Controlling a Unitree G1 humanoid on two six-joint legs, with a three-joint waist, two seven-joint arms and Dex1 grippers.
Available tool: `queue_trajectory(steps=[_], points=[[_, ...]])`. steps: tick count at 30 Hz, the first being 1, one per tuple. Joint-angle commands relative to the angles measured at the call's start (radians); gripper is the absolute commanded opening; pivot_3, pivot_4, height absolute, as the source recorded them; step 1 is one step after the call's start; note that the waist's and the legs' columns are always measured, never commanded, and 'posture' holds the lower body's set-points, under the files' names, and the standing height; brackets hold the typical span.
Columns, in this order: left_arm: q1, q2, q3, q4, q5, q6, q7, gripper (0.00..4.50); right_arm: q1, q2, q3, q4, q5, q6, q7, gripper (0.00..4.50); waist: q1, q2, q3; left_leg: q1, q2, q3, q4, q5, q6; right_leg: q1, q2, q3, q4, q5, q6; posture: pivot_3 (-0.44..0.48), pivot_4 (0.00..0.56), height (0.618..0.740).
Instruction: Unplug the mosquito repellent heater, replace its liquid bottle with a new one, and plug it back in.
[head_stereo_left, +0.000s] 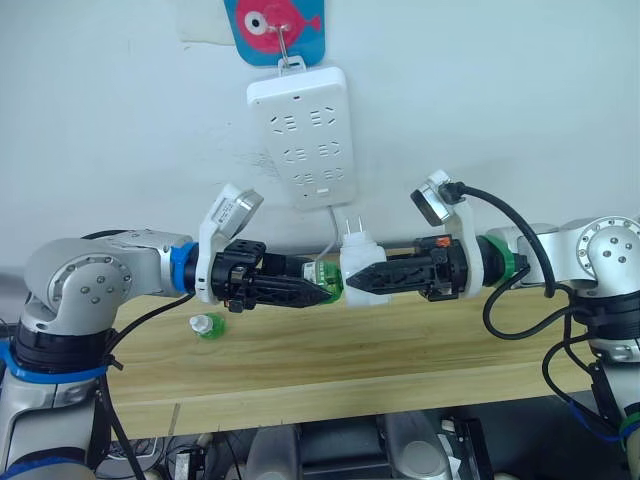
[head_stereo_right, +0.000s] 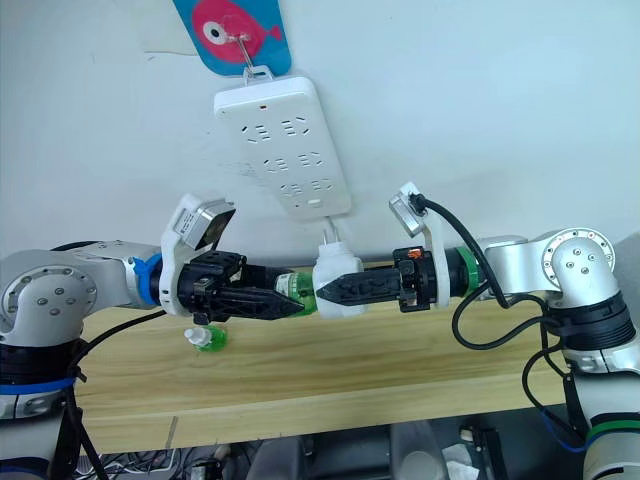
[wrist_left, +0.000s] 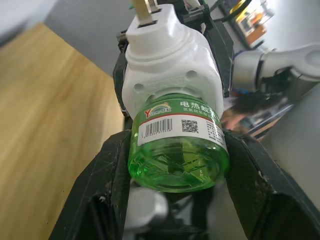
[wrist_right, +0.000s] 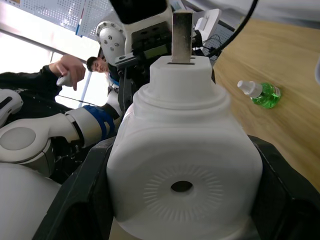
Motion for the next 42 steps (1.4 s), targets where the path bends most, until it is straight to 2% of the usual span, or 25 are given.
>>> queue_trajectory(steps=[1,6,11,19,23,26,34,42], points=[[-0.018,0.040,0.015,0.030,-0.033,0.089,0.021,2.35,0.000,-0.014,-0.017,-0.042,0.038,-0.005,0.035,2.99,0.000,0.000,0.000,0.000,0.000,0.000,0.000,0.000,0.000,0.000,0.000,0.000,0.000,0.000,0.000,-0.223,0.321,0.740],[-0.072,0.022,0.035,0.137,-0.143,0.238,0.087,2.35,-0.003,-0.017,-0.011,-0.046,0.038,-0.011,0.041,2.99,-0.003,0.000,0.000,0.000,0.000,0.000,0.000,0.000,0.000,0.000,0.000,0.000,0.001,0.000,0.000,-0.216,0.328,0.740],[-0.131,0.004,0.036,0.233,-0.171,0.325,0.168,2.35,-0.005,-0.014,-0.005,-0.045,0.038,-0.016,0.044,2.99,-0.006,0.000,0.000,0.000,0.000,0.000,0.002,0.000,0.000,0.000,0.000,0.000,0.002,0.000,0.000,-0.216,0.336,0.740],[-0.107,0.004,0.020,0.196,-0.129,0.293,0.183,2.35,-0.001,-0.010,-0.004,-0.047,0.038,-0.023,0.040,2.99,-0.013,0.000,0.000,0.000,0.000,0.000,0.003,0.000,0.000,-0.001,0.000,0.001,0.003,0.000,0.000,-0.222,0.342,0.740],[-0.078,0.010,0.008,0.144,-0.084,0.229,0.156,3.58,0.002,-0.010,-0.008,-0.048,0.038,-0.026,0.036,2.99,-0.014,0.000,0.000,0.001,0.000,0.000,0.003,0.000,0.000,-0.001,0.000,0.001,0.002,0.000,0.000,-0.222,0.342,0.740],[-0.052,0.021,0.015,0.109,-0.033,0.160,0.127,4.47,0.006,-0.010,-0.017,-0.045,0.038,-0.029,0.030,2.99,-0.013,0.000,0.000,0.001,0.000,0.001,0.003,0.000,0.000,-0.001,0.000,0.002,0.000,0.000,0.000,-0.221,0.335,0.740],[0.017,0.073,0.058,-0.010,0.121,-0.112,0.015,4.47,0.027,-0.023,-0.043,-0.040,0.038,-0.035,0.022,2.99,-0.012,0.000,0.000,0.001,0.000,0.001,0.003,0.000,0.000,-0.001,0.000,0.002,-0.001,0.000,0.000,-0.207,0.307,0.740],[0.138,0.054,0.083,-0.139,0.353,-0.571,-0.173,4.47,0.052,0.007,-0.072,-0.027,0.038,-0.052,-0.015,2.99,-0.010,0.000,0.000,0.001,0.001,0.002,0.001,0.000,0.000,-0.001,0.000,0.001,-0.002,0.000,0.000,-0.200,0.293,0.740]])
